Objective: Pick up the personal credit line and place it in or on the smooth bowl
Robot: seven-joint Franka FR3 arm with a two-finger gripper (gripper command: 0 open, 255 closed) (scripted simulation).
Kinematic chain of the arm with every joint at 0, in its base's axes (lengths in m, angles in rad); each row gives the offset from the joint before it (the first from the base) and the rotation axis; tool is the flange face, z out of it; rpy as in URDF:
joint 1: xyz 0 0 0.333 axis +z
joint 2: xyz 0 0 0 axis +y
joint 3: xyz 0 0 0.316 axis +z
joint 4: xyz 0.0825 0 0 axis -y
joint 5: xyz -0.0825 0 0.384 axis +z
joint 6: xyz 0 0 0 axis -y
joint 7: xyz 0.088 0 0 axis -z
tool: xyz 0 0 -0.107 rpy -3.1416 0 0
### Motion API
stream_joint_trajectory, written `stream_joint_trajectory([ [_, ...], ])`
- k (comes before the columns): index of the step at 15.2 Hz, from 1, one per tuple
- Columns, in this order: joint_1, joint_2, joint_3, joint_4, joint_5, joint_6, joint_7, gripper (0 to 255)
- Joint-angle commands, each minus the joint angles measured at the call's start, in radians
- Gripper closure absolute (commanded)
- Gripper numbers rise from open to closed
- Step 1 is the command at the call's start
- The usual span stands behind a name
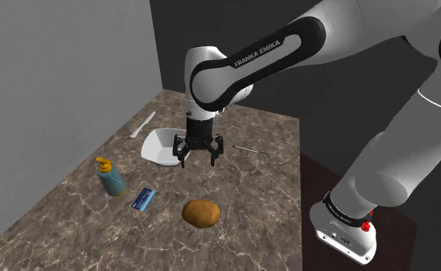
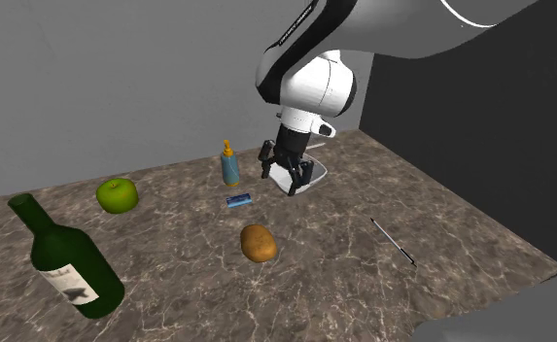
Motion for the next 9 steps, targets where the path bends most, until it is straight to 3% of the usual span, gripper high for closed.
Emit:
stream_joint_trajectory([
  [1,0.012,0.077,0.012,0.04,0.004,0.04,0.065,0],
  [9,0.085,0.403,0.003,0.256,-0.002,0.168,0.279,0],
])
